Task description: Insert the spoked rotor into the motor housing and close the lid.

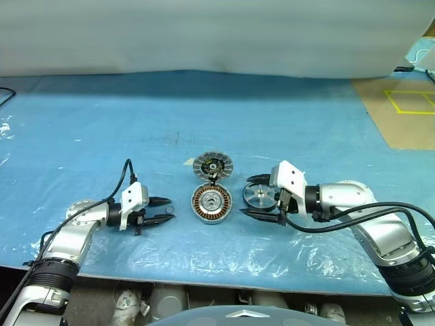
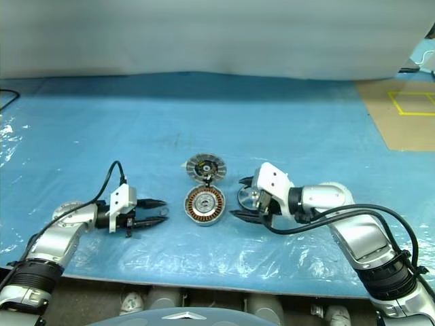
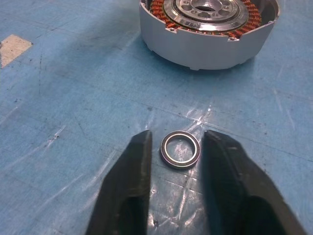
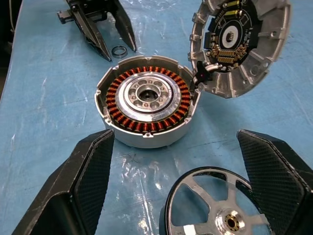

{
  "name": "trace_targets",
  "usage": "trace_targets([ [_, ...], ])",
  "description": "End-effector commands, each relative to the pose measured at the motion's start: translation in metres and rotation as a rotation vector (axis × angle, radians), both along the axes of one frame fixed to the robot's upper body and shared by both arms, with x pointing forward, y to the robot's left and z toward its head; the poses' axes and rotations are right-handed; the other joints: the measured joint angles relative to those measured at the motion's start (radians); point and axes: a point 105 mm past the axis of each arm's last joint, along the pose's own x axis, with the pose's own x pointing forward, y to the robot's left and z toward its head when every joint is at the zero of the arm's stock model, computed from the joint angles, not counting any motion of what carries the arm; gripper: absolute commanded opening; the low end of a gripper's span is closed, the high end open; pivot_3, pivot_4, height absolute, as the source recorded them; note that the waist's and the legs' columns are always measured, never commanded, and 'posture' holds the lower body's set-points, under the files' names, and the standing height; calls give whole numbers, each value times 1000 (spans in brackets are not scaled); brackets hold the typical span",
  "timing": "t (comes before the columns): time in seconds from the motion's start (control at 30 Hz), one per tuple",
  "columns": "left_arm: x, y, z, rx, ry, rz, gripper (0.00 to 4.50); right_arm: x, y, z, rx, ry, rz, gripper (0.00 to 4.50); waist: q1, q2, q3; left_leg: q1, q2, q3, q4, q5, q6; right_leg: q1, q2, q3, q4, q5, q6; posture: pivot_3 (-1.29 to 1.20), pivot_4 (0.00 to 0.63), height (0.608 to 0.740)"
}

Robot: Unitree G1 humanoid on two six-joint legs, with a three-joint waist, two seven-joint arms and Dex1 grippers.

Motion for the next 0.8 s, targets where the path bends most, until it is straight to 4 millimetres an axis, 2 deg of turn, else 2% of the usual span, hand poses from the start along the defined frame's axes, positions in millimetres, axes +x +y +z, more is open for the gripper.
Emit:
trace_targets([
  [0.03,-4,3,-9,61,30,-18,863,1,2,14,26,-40,5,4160,0,0,0,0,0,0,0,0,0,0,0,0,0,0,0,0,150,740],
  [0.27,-6,3,-7,41,48,-36,863,3,4,17,27,-44,-1,4160,-1,0,0,0,0,0,0,0,0,0,0,0,0,0,0,0,150,740],
  [0.4,7,2,3,-21,17,48,707,5,7,27,99,-36,-23,4160,-1,0,0,0,0,0,0,0,0,0,0,0,0,0,0,0,150,740],
  [0.5,11,-4,24,-115,10,54,707,1,6,30,117,-26,-22,4160,3,0,0,0,0,0,0,0,0,0,0,0,1,0,0,0,150,740],
  [0.63,-2,-14,41,-74,-50,-65,707,-4,2,29,139,10,-39,4160,5,0,0,-1,0,0,0,0,0,0,0,0,0,0,0,0,150,740],
  [0.73,-5,-30,82,-227,-45,-103,707,-10,4,29,141,22,-26,4160,5,0,0,-1,0,0,0,0,0,-1,0,0,0,0,0,0,150,740],
  [0.8,-7,-40,98,-260,-53,-152,707,-14,4,31,144,22,-12,4160,6,0,0,-2,0,0,0,0,0,-1,0,0,0,0,0,0,150,740],
])
